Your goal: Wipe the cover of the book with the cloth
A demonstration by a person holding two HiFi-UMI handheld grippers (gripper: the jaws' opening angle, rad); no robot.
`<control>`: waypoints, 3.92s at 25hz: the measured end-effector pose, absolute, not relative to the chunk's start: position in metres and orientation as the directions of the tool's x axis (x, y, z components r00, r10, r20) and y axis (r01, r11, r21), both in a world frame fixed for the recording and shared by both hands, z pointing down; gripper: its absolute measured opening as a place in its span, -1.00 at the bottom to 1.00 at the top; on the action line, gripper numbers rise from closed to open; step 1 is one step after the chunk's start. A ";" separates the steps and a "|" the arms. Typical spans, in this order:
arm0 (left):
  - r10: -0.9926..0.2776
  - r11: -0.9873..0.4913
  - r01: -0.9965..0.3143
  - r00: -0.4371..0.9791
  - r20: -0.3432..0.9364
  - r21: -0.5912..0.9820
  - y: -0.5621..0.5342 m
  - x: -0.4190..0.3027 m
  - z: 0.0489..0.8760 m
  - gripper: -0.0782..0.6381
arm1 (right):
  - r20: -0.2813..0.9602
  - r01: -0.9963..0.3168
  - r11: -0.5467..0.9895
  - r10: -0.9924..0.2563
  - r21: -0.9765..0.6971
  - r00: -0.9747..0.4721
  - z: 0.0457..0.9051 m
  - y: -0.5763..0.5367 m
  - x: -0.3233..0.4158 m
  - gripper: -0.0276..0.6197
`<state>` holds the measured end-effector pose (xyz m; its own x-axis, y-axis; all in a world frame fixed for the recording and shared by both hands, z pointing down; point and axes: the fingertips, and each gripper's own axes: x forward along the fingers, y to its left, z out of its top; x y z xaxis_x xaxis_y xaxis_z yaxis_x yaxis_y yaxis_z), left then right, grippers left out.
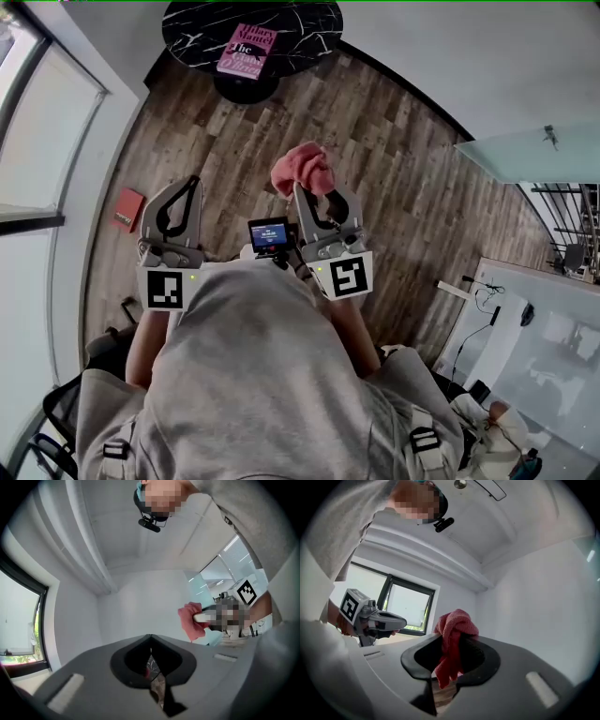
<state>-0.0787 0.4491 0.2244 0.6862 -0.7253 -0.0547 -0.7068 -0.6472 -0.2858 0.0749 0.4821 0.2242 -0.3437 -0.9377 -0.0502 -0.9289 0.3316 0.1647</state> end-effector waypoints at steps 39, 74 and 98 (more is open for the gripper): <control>-0.541 -0.837 -0.536 0.780 0.314 -0.112 0.087 -0.047 0.435 -0.54 | 0.396 -0.853 0.419 -0.873 0.312 -0.284 0.335 0.066 0.147 -0.57; -0.203 -0.931 -0.366 0.546 0.813 0.014 -0.002 0.019 0.679 -0.04 | 0.936 -0.253 0.952 -0.240 0.174 -0.259 0.666 -0.138 0.186 -0.58; -0.195 -0.923 -0.386 0.452 0.871 -0.006 -0.006 0.022 0.689 0.06 | 0.968 -0.262 0.958 -0.169 0.118 -0.183 0.673 -0.133 0.178 -0.64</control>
